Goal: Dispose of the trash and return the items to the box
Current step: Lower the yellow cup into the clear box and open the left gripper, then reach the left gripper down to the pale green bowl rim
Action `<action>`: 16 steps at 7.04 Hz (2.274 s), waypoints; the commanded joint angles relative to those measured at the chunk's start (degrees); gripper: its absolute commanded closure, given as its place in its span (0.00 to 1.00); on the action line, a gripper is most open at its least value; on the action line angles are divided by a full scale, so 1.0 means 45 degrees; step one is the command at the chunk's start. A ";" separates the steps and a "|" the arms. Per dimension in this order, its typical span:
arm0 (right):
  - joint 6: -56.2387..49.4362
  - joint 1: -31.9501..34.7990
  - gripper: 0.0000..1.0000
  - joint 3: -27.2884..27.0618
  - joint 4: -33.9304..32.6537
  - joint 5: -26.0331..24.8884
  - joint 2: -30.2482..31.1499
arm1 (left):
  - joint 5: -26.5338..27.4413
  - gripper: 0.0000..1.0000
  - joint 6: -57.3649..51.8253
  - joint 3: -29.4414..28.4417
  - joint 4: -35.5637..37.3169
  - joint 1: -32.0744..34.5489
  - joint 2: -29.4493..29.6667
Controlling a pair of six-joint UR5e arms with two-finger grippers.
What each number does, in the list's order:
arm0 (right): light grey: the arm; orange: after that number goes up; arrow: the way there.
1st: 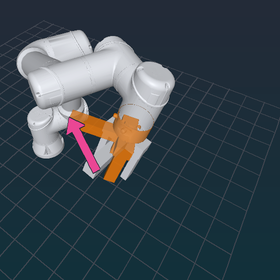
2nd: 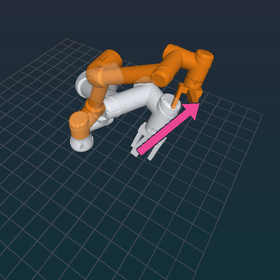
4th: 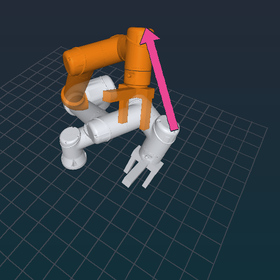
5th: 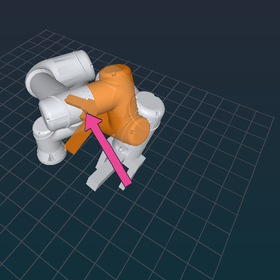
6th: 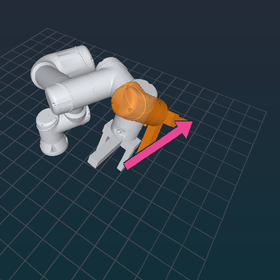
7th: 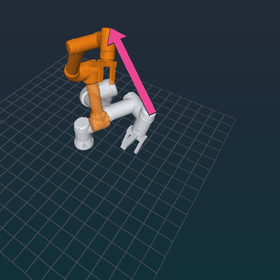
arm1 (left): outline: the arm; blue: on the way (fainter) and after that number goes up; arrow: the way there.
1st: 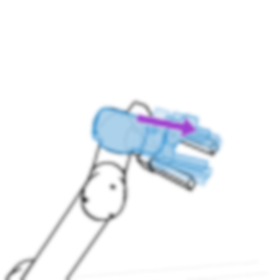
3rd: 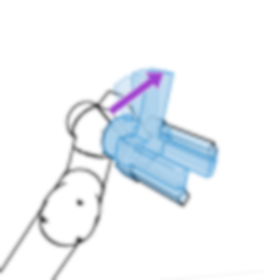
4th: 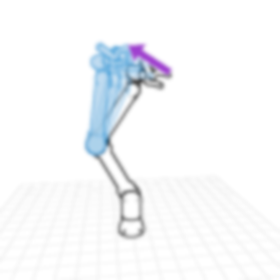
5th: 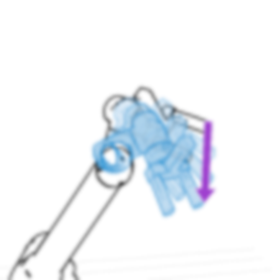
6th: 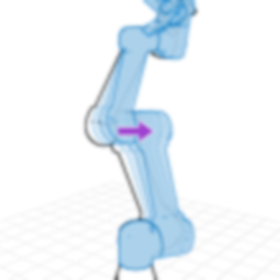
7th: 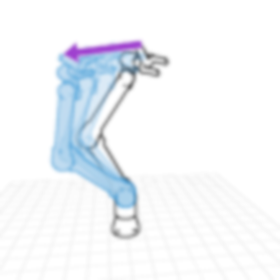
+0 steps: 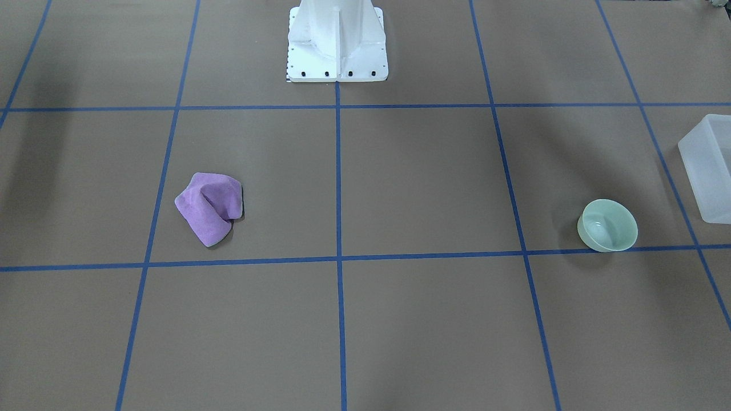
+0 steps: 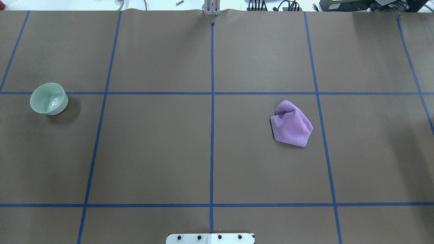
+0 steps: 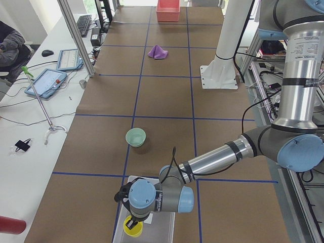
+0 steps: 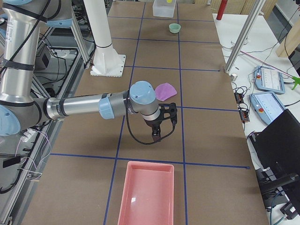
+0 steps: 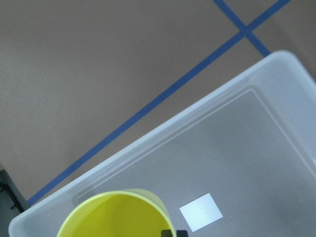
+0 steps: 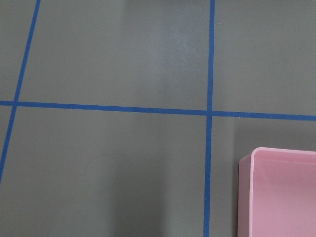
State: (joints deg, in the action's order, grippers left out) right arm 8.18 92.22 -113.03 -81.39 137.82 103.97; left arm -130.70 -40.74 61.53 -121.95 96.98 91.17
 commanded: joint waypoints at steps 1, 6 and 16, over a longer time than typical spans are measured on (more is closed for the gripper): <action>-0.0021 -0.0063 0.00 0.0000 0.0019 -0.0022 -0.0057 | -0.0056 1.00 0.0147 -0.1096 -0.0947 -0.0009 0.0013; -0.0021 -0.0063 0.00 0.0000 0.0000 -0.0022 -0.0057 | -0.0095 0.02 0.0480 -0.1078 -0.1006 -0.0028 0.0129; 0.0233 -0.0122 0.00 -0.0019 0.0019 0.0134 -0.0037 | 0.0185 0.02 1.5326 0.6797 -0.0192 -0.6595 0.0267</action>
State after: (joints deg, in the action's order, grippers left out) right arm 9.22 91.73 -113.19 -81.30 138.30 103.76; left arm -135.57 16.60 92.91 -114.35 76.04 92.32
